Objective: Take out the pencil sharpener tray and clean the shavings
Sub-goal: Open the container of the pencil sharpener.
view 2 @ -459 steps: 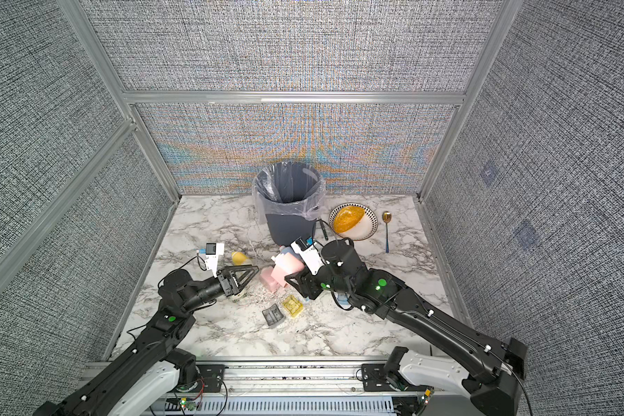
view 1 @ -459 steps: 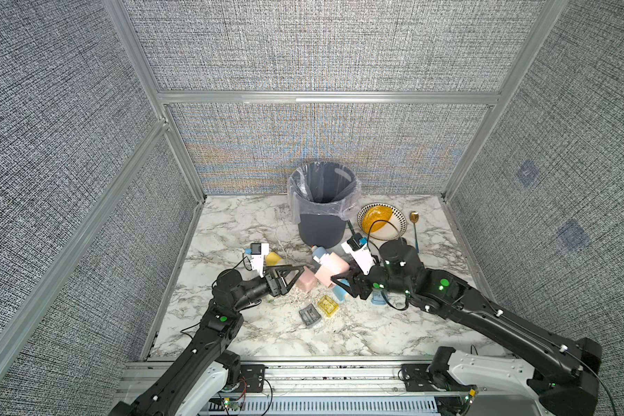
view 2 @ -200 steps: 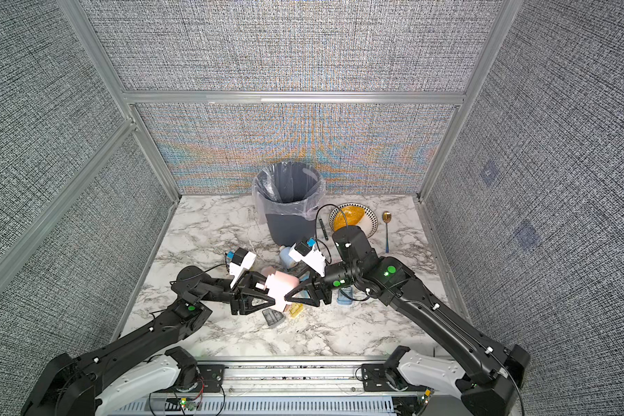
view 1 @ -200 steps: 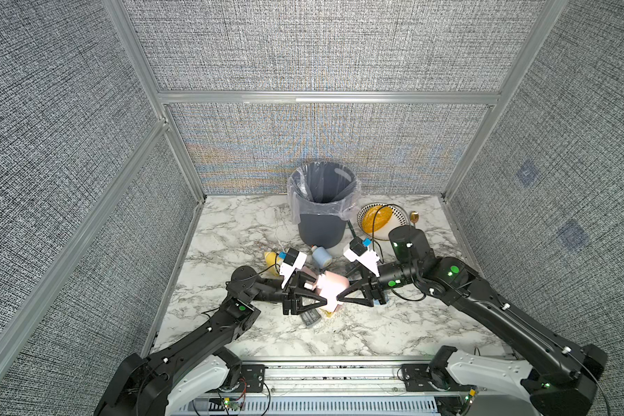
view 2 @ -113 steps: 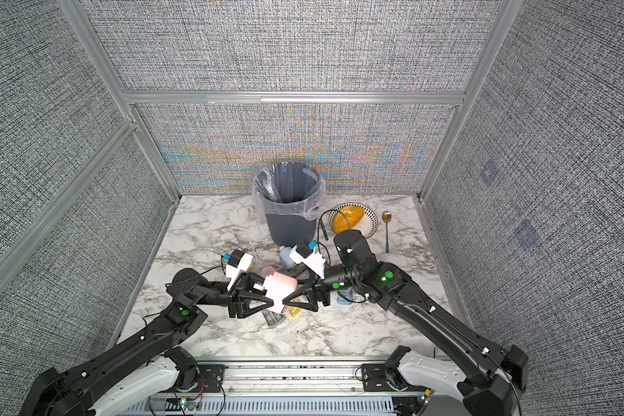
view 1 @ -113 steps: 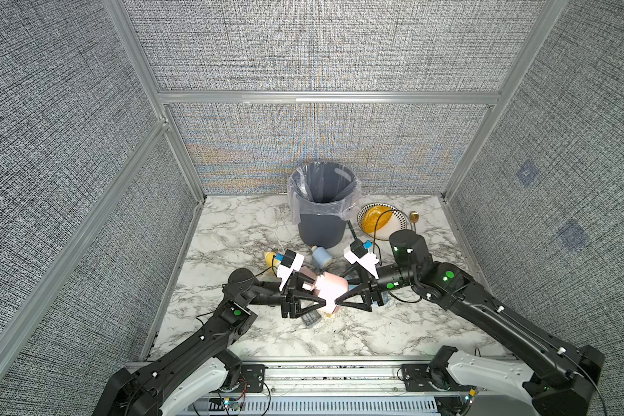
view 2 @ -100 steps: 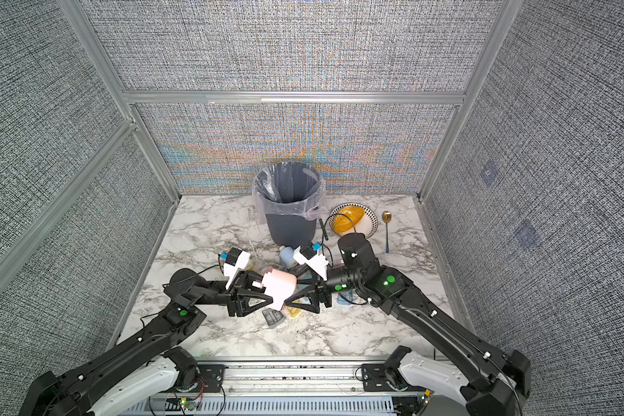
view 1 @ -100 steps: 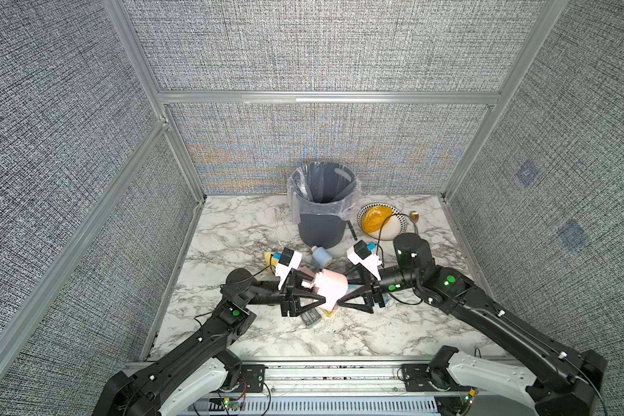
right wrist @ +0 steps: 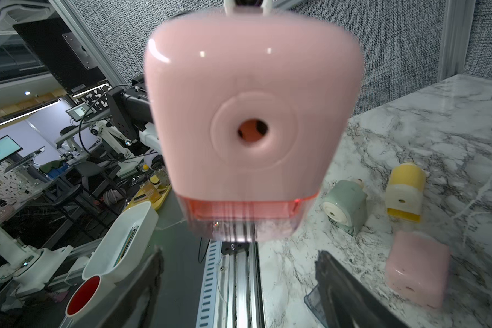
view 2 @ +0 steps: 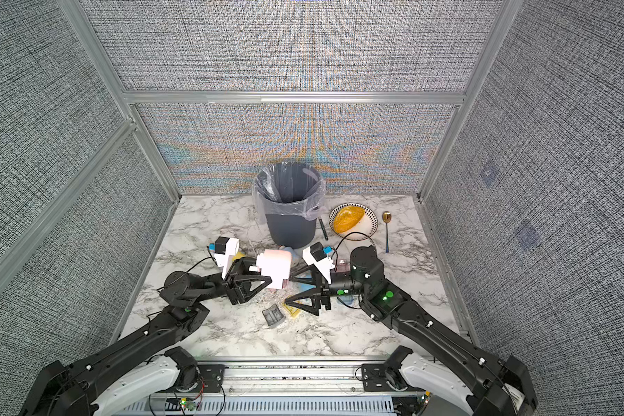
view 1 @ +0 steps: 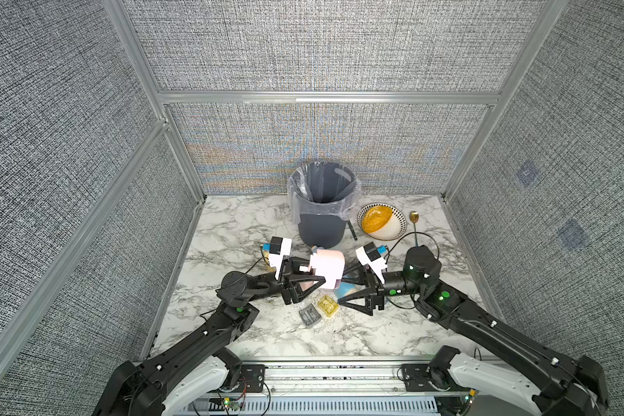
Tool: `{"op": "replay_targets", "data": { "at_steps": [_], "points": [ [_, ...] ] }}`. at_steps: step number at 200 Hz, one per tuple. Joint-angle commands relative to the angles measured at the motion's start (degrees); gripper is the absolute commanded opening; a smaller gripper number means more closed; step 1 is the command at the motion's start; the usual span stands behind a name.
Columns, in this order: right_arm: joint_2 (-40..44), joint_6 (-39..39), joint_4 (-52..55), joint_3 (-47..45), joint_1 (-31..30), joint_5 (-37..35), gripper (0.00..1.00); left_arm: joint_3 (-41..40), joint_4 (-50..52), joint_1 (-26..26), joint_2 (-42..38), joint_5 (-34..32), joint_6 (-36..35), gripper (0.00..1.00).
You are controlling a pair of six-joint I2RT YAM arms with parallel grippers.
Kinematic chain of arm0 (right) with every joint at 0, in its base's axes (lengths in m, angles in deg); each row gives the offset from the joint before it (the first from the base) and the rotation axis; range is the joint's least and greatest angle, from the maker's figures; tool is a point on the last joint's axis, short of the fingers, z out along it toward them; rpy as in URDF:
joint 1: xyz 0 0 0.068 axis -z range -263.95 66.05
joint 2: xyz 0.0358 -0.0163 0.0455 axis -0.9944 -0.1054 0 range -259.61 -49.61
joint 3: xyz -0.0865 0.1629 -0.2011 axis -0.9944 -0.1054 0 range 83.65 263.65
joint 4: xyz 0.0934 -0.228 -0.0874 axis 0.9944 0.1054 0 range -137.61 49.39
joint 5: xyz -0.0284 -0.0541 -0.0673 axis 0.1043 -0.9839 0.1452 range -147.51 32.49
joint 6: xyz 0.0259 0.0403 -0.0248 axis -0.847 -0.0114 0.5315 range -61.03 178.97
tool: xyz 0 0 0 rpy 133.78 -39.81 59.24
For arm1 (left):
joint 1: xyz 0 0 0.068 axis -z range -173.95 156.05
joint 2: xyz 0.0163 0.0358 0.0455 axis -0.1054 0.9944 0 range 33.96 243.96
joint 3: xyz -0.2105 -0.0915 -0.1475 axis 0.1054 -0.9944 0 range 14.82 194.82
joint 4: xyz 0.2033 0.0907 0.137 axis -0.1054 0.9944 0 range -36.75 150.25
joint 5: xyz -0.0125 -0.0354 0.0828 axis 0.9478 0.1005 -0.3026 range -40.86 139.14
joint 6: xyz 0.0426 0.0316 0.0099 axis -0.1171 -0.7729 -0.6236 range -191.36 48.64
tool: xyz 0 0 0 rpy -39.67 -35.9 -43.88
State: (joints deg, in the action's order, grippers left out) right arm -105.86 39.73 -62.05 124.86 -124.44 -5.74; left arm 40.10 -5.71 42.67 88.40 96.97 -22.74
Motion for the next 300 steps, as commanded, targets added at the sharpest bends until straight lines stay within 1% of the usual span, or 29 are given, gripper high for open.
{"op": "replay_targets", "data": {
  "at_steps": [1, 33, 52, 93, 102, 127, 148, 182, 188, 197, 203, 208, 237, 249, 284, 300],
  "points": [
    [-0.92, -4.58, -7.58, 0.92, 0.15, -1.71, 0.87, -0.14, -6.53, -0.06, -0.88, -1.79, 2.57, 0.00],
    [-2.43, -8.77, -14.40, 0.75, 0.39, -1.07, 0.87, -1.01, -5.05, -0.06, -3.42, -1.77, 2.53, 0.00],
    [-3.36, -9.53, -15.51, 1.70, 0.46, -0.59, 0.87, -1.63, -4.87, -0.01, -4.31, -1.78, 2.63, 0.00],
    [-5.51, -12.27, -19.52, 2.60, 0.16, 3.48, 0.85, -1.81, -5.02, -0.06, -4.00, -1.51, 2.79, 0.00],
    [-5.79, -12.33, -19.54, 2.86, 0.02, 3.74, 0.82, -1.90, -5.21, -0.04, -3.99, -1.47, 2.73, 0.00],
    [-6.39, -12.48, -19.03, 3.75, -0.14, 5.17, 0.71, -2.15, -5.20, -0.03, -4.20, -1.51, 2.79, 0.00],
    [-6.94, -12.43, -18.08, 4.27, -0.23, 6.02, 0.65, -2.16, -5.12, -0.03, -4.41, -1.48, 2.97, 0.00],
    [-7.63, -11.95, -17.70, 4.24, -0.90, 6.28, 0.59, -2.25, -4.50, -0.06, -4.50, -1.64, 2.85, 0.00],
    [-7.64, -11.68, -17.36, 4.27, -1.03, 6.25, 0.56, -2.25, -4.50, -0.04, -4.51, -1.68, 2.88, 0.00],
    [-7.74, -11.14, -16.82, 4.27, -1.34, 6.15, 0.54, -2.16, -4.42, -0.05, -4.53, -1.69, 2.87, 0.00],
    [-7.81, -10.85, -16.55, 4.24, -1.55, 6.07, 0.54, -2.09, -4.26, -0.09, -4.51, -1.69, 2.88, 0.00],
    [-7.75, -10.53, -16.10, 6.13, -1.69, 5.99, 0.54, -2.07, -4.24, 0.00, -4.51, -1.69, 2.88, 0.00],
    [-7.66, -8.48, -13.24, 7.51, -2.36, 5.06, 0.55, -2.07, -4.19, -0.03, -4.42, -1.56, 2.97, 0.00],
    [-7.77, -7.95, -12.32, 7.91, -2.43, 4.71, 0.61, -2.13, -4.19, -0.07, -4.42, -1.58, 3.00, 0.00],
    [-7.91, -7.45, -11.50, 8.27, -2.51, 4.22, 0.69, -2.23, -4.15, 0.00, -4.69, -1.60, 3.13, 0.00],
    [-8.00, -7.39, -11.32, 8.26, -2.50, 4.00, 0.69, -2.25, -4.15, -0.01, -4.73, -1.61, 3.08, 0.00]
  ]
}}
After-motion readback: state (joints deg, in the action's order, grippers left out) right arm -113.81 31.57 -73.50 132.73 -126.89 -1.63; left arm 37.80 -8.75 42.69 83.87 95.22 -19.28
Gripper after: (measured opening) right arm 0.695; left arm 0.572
